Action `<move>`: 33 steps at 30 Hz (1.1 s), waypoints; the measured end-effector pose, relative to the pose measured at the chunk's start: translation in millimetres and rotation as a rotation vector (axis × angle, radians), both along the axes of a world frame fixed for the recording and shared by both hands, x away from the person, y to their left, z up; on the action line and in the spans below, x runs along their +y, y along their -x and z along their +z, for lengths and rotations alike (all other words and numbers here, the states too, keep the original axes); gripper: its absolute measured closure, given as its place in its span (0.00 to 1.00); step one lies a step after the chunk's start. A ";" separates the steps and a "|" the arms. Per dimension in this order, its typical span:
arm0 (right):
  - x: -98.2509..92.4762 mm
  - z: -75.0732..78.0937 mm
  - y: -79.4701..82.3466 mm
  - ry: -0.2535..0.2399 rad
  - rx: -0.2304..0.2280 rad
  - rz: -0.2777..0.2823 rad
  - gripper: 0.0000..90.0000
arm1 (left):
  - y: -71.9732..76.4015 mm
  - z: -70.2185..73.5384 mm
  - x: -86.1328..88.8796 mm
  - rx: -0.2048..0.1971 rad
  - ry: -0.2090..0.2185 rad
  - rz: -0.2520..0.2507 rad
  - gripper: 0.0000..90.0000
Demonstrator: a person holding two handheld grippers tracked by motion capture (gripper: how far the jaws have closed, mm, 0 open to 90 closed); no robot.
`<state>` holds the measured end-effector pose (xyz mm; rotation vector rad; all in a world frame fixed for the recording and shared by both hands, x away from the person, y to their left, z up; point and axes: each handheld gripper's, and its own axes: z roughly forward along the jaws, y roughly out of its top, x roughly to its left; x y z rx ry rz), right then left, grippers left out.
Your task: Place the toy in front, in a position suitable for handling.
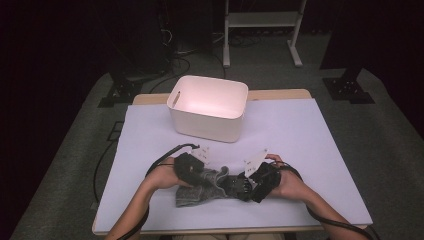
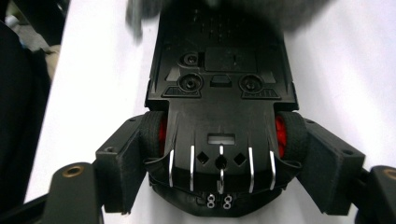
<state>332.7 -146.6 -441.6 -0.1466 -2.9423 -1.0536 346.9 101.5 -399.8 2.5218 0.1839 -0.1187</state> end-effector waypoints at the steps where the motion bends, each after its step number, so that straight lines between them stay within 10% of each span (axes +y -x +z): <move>1: 0.4 0.9 -1.3 -0.005 0.009 0.000 0.26 | 0.3 -2.7 -6.2 0.003 0.001 -0.009 0.80; 20: -4.0 -6.4 -1.8 -0.040 0.059 -0.037 0.26 | 5.0 11.4 5.7 -0.026 0.033 0.050 0.39; 33: -4.4 -6.5 -3.8 -0.042 0.084 -0.045 0.26 | 0.2 19.8 20.7 -0.063 0.009 0.098 0.57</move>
